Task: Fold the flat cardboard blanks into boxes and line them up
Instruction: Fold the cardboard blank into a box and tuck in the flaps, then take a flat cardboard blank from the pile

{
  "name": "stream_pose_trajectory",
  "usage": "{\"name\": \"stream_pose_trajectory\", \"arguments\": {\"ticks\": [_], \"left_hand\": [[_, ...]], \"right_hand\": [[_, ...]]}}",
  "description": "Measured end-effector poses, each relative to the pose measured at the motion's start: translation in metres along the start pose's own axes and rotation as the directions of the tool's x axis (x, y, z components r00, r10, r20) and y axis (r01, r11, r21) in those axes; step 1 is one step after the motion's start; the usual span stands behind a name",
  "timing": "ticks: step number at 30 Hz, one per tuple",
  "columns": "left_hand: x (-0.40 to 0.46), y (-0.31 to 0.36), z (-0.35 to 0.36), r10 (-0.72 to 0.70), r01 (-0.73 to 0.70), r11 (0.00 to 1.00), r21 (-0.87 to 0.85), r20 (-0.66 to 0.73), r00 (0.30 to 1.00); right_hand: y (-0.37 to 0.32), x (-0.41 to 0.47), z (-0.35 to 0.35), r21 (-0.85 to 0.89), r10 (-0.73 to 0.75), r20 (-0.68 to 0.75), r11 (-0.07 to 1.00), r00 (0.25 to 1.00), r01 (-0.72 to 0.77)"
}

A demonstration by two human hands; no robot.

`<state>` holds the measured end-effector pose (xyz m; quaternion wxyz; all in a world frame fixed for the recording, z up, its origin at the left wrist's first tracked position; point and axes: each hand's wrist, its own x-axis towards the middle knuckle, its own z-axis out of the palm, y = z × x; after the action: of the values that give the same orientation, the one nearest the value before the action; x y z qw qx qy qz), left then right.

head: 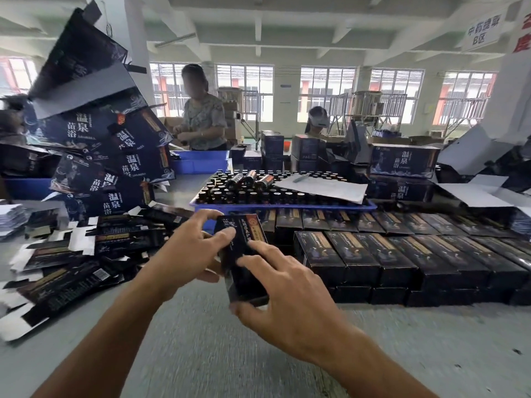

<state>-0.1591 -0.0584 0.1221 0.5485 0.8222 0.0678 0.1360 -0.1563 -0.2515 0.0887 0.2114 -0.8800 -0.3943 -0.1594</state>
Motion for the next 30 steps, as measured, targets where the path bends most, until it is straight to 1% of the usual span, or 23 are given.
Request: {"name": "stream_pose_trajectory", "arguments": {"ticks": [2,4,7,9,11,14,16,19,25,30], "left_hand": [[0.001,-0.003,-0.003,-0.016,0.011,0.992,0.124,0.039,0.999],[0.002,-0.003,-0.011,-0.008,0.006,0.983,0.186,0.007,1.000],[0.002,0.000,-0.028,0.021,-0.015,0.990,0.142,-0.042,0.999],[0.001,0.003,-0.037,0.031,-0.025,0.991,0.135,-0.048,0.998],[-0.001,0.006,-0.042,0.042,-0.036,0.988,0.150,-0.043,0.998],[-0.003,0.007,-0.043,0.067,-0.062,0.984,0.168,-0.025,0.997],[-0.004,0.008,-0.042,0.085,-0.083,0.979,0.185,-0.004,0.996],[-0.003,0.008,-0.039,0.090,-0.093,0.975,0.204,0.023,0.996],[-0.001,0.008,-0.037,0.084,-0.088,0.977,0.193,0.030,0.996],[-0.001,0.006,-0.037,0.082,-0.087,0.980,0.178,0.039,0.996]], "right_hand": [[0.003,0.002,0.009,-0.037,0.067,0.023,0.997,0.998,-0.066],[0.010,0.003,0.019,-0.115,0.145,0.083,0.984,0.986,-0.135],[0.025,0.004,0.037,-0.290,0.220,0.188,0.944,0.957,-0.159],[0.033,0.005,0.049,-0.335,0.247,0.230,0.928,0.941,-0.162],[0.039,0.006,0.059,-0.350,0.256,0.211,0.921,0.943,-0.172],[0.046,0.007,0.066,-0.361,0.262,0.146,0.912,0.954,-0.195],[0.049,0.007,0.068,-0.352,0.261,0.136,0.914,0.956,-0.200],[0.051,0.007,0.070,-0.349,0.270,0.163,0.915,0.949,-0.200],[0.053,0.010,0.072,-0.328,0.307,0.223,0.917,0.925,-0.226],[0.055,0.007,0.076,-0.280,0.316,0.222,0.927,0.923,-0.250]]}}
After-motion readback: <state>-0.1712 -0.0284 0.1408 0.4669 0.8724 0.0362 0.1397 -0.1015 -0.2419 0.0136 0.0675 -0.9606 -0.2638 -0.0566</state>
